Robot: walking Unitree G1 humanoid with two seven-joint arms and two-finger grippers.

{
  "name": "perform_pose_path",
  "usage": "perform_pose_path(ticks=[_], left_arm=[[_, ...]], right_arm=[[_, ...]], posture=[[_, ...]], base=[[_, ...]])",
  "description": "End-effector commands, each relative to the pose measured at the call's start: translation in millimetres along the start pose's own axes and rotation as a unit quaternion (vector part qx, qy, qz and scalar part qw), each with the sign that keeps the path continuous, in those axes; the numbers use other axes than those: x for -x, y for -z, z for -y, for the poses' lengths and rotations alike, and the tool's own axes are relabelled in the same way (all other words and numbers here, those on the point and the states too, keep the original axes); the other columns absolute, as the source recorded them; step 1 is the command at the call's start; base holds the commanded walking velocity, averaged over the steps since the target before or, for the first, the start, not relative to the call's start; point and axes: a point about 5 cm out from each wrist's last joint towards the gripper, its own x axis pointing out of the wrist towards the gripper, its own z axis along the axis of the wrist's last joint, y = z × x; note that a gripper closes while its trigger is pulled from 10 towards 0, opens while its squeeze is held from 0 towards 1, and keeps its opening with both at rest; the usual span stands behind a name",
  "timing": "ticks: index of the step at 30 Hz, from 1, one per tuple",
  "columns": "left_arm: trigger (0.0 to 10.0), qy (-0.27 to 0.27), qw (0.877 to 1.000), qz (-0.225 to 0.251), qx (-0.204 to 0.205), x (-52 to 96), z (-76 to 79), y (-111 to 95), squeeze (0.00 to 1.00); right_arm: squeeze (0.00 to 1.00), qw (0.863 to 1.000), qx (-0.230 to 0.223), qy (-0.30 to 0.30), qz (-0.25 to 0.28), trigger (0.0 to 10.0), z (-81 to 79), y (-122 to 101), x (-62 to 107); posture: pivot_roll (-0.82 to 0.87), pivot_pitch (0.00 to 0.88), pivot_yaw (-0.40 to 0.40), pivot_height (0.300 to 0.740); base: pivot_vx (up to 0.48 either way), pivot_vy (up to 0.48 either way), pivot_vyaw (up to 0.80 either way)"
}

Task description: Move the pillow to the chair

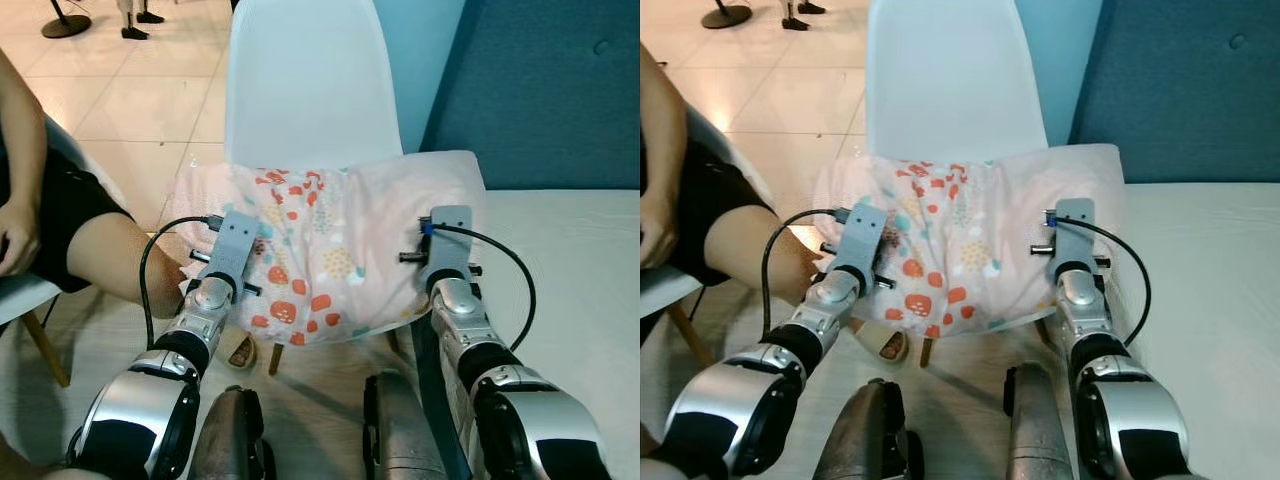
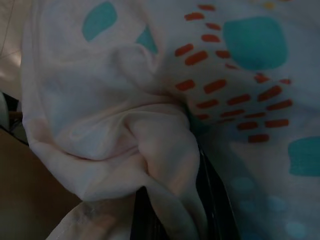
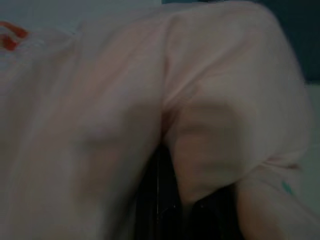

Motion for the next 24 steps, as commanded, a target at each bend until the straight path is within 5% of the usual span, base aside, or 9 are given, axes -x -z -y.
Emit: perform_pose_path(ticks=[1, 6, 18, 21, 22, 23, 24], left_arm=[[10.0, -0.009, 1.0, -0.022, -0.008, 3.4, -4.7, 13, 0.0], [10.0, -0.013, 1.0, -0.023, 0.0, 4.1, -6.7, 14, 0.0], [10.0, -0.005, 1.0, -0.02, 0.002, 6.3, 0.5, 18, 0.0], [10.0, -0.012, 1.0, -0.003, 0.024, 6.7, -5.9, 16, 0.0], [10.0, -0.02, 0.999, 0.015, 0.04, 6.4, -10.7, 12, 0.34], [10.0, -0.032, 0.998, 0.026, 0.052, 6.3, -15.4, 9, 1.0], [10.0, -0.04, 0.997, 0.035, 0.064, 6.1, -18.8, 6, 1.0]], right_arm=[[0.0, 0.999, -0.035, -0.022, -0.018, 10.0, -8.8, 11, 4.9], [0.0, 0.998, -0.051, -0.034, -0.021, 10.0, -11.2, 13, 5.8], [0.0, 0.999, -0.008, -0.016, -0.03, 10.0, 0.0, 12, 3.6], [0.0, 0.999, -0.036, -0.013, -0.017, 10.0, 7.2, 6, 2.0], [0.3, 0.998, -0.057, -0.022, -0.002, 10.0, 7.8, 3, 1.9], [1.0, 0.997, -0.066, -0.026, 0.008, 10.0, 8.8, 1, 2.1], [1.0, 0.997, -0.072, -0.03, 0.017, 10.0, 9.8, 0, 2.4]], posture=[[-0.05, 0.283, 0.033, 0.615], [-0.06, 0.279, 0.029, 0.605], [-0.07, 0.27, 0.023, 0.576], [-0.08, 0.252, 0.024, 0.576], [-0.08, 0.25, 0.024, 0.576], [-0.08, 0.244, 0.025, 0.576], [-0.08, 0.24, 0.026, 0.576]], base=[[0.0, 0.0, 0.0], [0.0, 0.0, 0.0], [0.0, 0.0, 0.0], [0.0, 0.0, 0.0], [0.0, 0.0, 0.0], [0.0, 0.0, 0.0], [0.0, 0.0, 0.0]])
